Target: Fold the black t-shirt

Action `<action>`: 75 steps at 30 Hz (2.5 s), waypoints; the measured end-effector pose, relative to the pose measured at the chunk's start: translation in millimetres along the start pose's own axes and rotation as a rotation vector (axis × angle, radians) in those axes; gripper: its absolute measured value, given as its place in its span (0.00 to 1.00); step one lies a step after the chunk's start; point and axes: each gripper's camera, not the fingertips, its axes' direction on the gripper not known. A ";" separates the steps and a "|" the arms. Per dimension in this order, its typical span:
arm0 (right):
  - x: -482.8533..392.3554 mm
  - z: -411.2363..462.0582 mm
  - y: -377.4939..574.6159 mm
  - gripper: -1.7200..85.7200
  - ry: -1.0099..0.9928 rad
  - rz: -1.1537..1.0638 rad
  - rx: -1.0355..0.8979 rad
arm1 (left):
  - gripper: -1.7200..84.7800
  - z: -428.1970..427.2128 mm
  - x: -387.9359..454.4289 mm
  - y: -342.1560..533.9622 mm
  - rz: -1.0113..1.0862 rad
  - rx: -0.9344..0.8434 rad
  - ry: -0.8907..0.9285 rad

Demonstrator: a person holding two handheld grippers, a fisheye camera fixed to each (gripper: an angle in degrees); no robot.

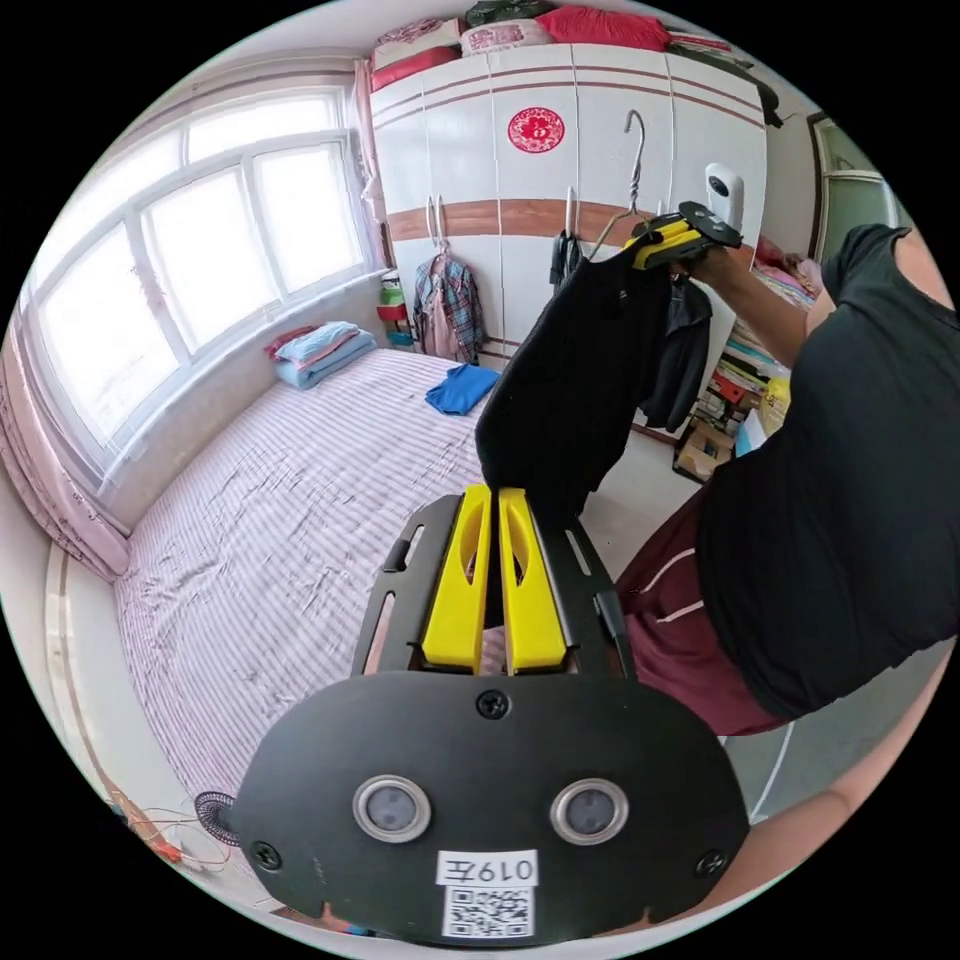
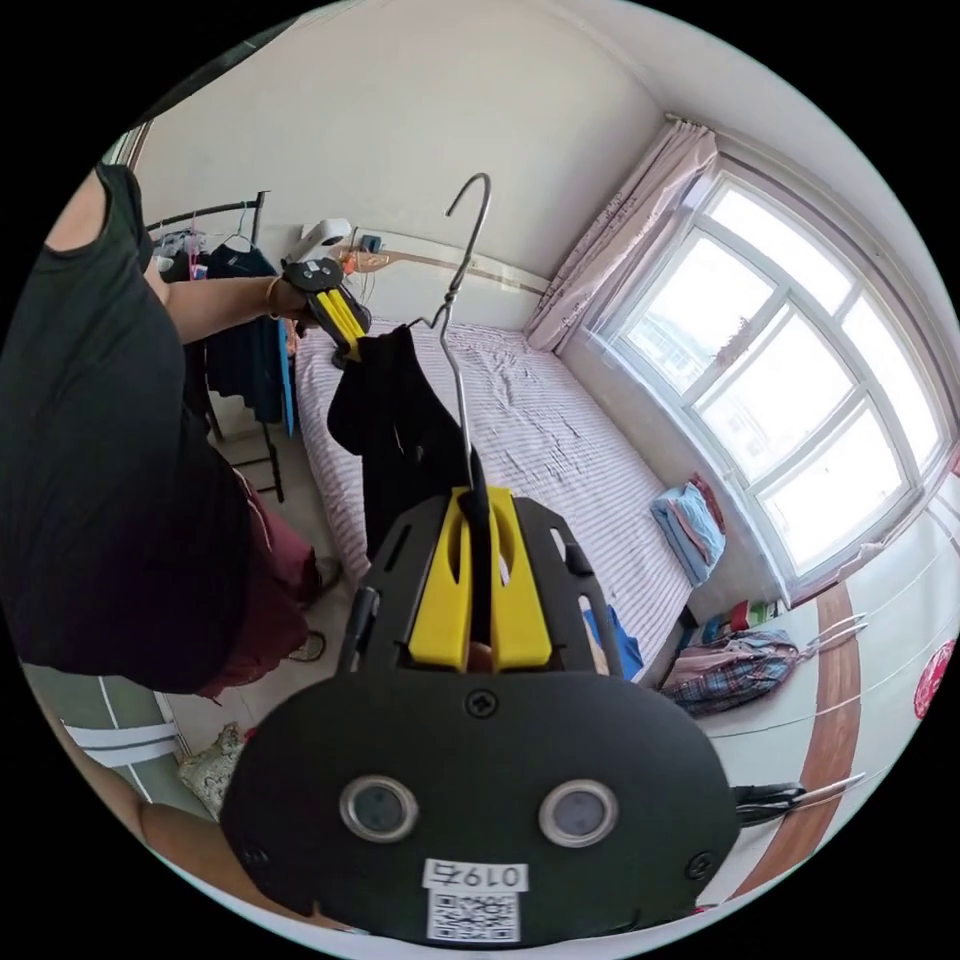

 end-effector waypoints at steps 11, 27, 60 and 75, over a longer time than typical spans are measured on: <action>89.0 113.1 -69.4 0.01 -0.078 0.195 -0.166 | 0.03 89.4 -143.7 3.2 0.157 -0.128 0.121; 359.5 320.5 -194.6 0.01 -0.451 0.274 -0.321 | 0.03 225.5 -422.8 -7.8 0.069 -0.236 0.242; 604.8 895.9 -441.2 0.05 -0.418 0.229 -0.733 | 0.03 662.1 -923.1 234.7 -0.546 -0.649 -0.051; 673.5 859.6 -568.8 0.14 -0.429 0.246 -0.729 | 0.03 593.9 -1022.8 332.0 -0.834 -0.523 -0.007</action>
